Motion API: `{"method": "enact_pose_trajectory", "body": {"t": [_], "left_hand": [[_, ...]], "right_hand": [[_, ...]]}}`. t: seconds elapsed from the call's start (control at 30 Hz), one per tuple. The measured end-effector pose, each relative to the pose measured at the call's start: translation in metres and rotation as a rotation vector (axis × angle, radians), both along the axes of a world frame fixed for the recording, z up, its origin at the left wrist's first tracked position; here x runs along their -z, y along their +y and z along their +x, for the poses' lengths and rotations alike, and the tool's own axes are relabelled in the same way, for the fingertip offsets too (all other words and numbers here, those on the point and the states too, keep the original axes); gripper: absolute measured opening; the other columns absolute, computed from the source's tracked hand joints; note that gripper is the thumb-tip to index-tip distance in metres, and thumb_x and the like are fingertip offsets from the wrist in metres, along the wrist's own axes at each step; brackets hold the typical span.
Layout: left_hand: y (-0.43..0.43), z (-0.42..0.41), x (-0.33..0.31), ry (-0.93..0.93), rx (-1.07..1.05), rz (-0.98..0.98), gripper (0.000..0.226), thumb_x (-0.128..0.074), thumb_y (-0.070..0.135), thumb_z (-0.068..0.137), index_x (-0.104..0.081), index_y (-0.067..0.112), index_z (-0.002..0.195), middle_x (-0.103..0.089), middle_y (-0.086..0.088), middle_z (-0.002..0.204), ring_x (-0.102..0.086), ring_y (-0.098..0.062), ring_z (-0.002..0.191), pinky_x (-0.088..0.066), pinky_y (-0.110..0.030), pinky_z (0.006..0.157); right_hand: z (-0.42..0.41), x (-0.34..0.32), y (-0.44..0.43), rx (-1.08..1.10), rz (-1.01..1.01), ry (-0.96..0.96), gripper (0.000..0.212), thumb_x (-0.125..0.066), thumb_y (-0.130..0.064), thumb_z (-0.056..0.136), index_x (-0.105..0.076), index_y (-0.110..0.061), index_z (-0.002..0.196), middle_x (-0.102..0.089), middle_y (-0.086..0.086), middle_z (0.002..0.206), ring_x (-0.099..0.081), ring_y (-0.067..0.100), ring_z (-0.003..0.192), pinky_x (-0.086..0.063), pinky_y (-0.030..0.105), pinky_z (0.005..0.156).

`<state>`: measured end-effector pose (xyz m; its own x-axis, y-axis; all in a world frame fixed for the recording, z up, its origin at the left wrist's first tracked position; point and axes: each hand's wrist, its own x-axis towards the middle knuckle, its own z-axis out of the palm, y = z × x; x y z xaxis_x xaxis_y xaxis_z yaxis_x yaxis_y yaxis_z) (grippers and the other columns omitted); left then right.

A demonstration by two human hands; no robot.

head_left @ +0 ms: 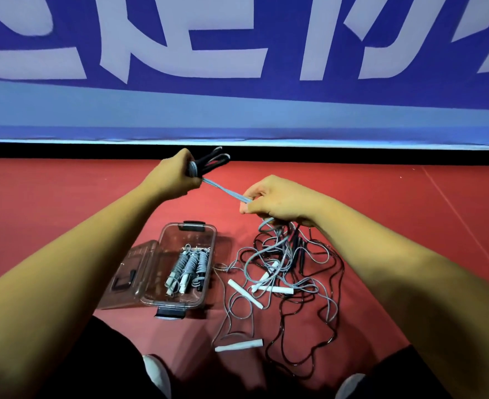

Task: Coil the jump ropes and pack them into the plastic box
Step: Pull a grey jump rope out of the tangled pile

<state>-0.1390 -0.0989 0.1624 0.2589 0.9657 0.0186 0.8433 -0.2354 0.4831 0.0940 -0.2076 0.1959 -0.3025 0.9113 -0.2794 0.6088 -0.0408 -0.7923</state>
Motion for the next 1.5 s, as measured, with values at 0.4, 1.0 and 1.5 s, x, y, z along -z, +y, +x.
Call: {"method": "enact_pose_trajectory", "body": {"t": [0.4,1.0,1.5], "left_hand": [[-0.055,0.056,-0.004,0.377,0.514,-0.099,0.038,-0.075,0.054,0.078,-0.063,0.019,0.083,-0.058,0.004,0.059,-0.053,-0.012,0.055,-0.036,-0.027,0.057],[-0.047,0.047,-0.033,-0.801,0.204,-0.319,0.032,-0.068,0.005,0.089,-0.063,0.016,0.119,-0.06,-0.017,0.073,-0.04,-0.017,0.048,-0.03,-0.022,0.046],[-0.008,0.01,-0.037,-0.935,-0.23,-0.167,0.02,-0.07,0.011,0.087,-0.053,0.019,0.082,-0.058,-0.002,0.054,-0.041,-0.015,0.038,-0.028,-0.02,0.044]], "right_hand": [[0.022,-0.015,0.012,0.177,0.532,-0.146,0.017,-0.06,-0.017,0.093,-0.074,-0.008,0.096,-0.07,0.0,0.091,-0.059,0.01,0.085,-0.035,0.02,0.07],[0.028,0.023,0.015,0.143,0.026,0.301,0.022,-0.049,-0.018,0.101,-0.062,-0.005,0.088,-0.038,-0.002,0.055,-0.032,0.01,0.05,-0.036,0.026,0.057],[0.023,0.019,-0.001,0.033,-0.237,0.256,0.014,-0.058,-0.005,0.094,-0.059,-0.008,0.081,-0.049,0.002,0.053,-0.048,0.015,0.046,-0.041,0.022,0.044]]}}
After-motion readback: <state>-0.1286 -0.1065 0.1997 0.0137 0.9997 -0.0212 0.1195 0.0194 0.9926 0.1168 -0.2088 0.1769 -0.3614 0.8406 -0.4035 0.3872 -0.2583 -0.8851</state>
